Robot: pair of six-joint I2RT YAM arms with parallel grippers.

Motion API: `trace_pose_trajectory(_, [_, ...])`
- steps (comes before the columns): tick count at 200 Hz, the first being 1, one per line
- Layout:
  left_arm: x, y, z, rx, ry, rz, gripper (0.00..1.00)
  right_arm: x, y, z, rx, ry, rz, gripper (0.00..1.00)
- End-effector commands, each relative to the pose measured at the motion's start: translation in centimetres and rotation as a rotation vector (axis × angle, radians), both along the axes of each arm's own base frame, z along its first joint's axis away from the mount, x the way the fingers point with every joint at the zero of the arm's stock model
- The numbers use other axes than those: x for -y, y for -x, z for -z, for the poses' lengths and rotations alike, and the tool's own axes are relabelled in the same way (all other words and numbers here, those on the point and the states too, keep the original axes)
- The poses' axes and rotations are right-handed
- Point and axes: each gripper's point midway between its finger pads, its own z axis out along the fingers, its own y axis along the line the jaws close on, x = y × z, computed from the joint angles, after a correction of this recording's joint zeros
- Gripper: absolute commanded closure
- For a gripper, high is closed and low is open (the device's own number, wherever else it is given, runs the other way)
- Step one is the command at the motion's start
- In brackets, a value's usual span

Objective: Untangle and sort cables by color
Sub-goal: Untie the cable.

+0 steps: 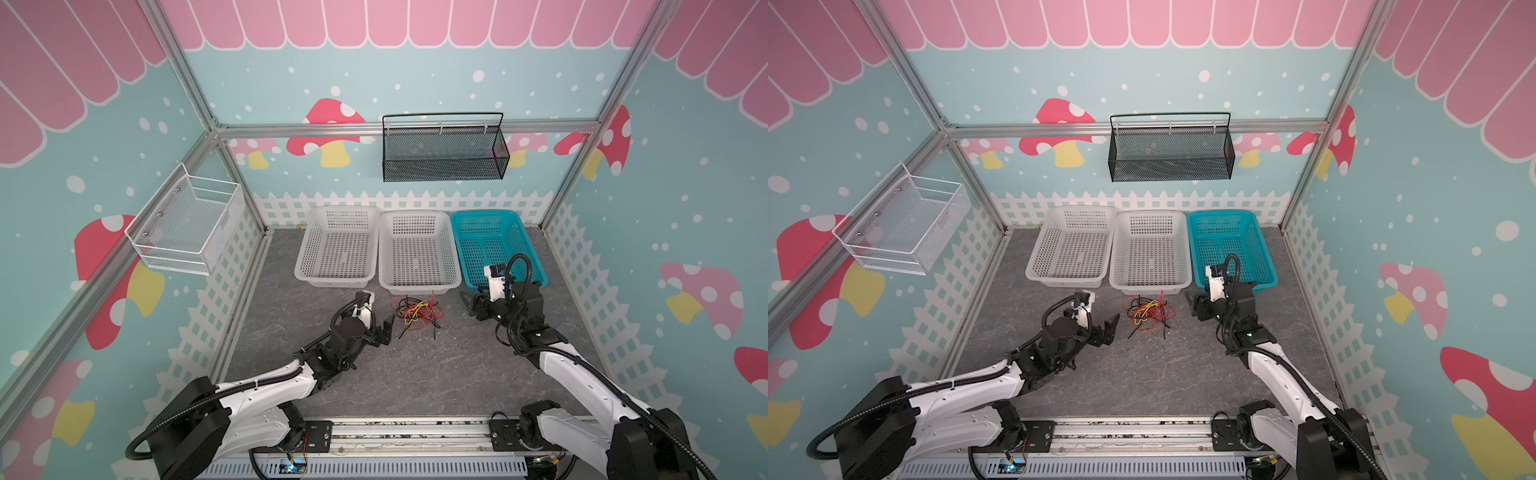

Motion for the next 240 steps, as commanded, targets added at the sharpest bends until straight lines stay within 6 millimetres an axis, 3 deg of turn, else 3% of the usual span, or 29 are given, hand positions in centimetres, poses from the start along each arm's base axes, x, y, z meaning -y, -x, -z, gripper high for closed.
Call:
trace_pose_trajectory(1, [1.4,-0.2,-1.3,0.081,0.018,0.030,0.01,-2.0,0.3,-0.7,-0.014,-0.024,-0.047,0.34])
trace_pose_trajectory(36, [3.6,0.2,-0.6,0.092,0.055,0.114,0.01,-4.6,0.3,-0.4,-0.068,-0.017,-0.107,0.44])
trace_pose_trajectory(94, [4.8,-0.3,0.2,0.082,0.052,0.128,0.00,-7.0,-0.8,1.2,-0.165,0.028,-0.118,0.61])
trace_pose_trajectory(148, [3.9,-1.6,0.5,0.011,0.063,0.004,0.00,-8.6,-1.3,3.1,-0.240,0.067,-0.124,0.67])
trace_pose_trajectory(184, [4.0,-1.4,0.9,-0.034,0.032,0.012,0.00,-9.2,-1.5,3.9,-0.265,0.090,-0.121,0.69])
trace_pose_trajectory(240, [2.5,-1.2,0.2,0.033,0.115,-0.040,0.00,-9.4,-1.7,4.9,-0.290,0.117,-0.107,0.73])
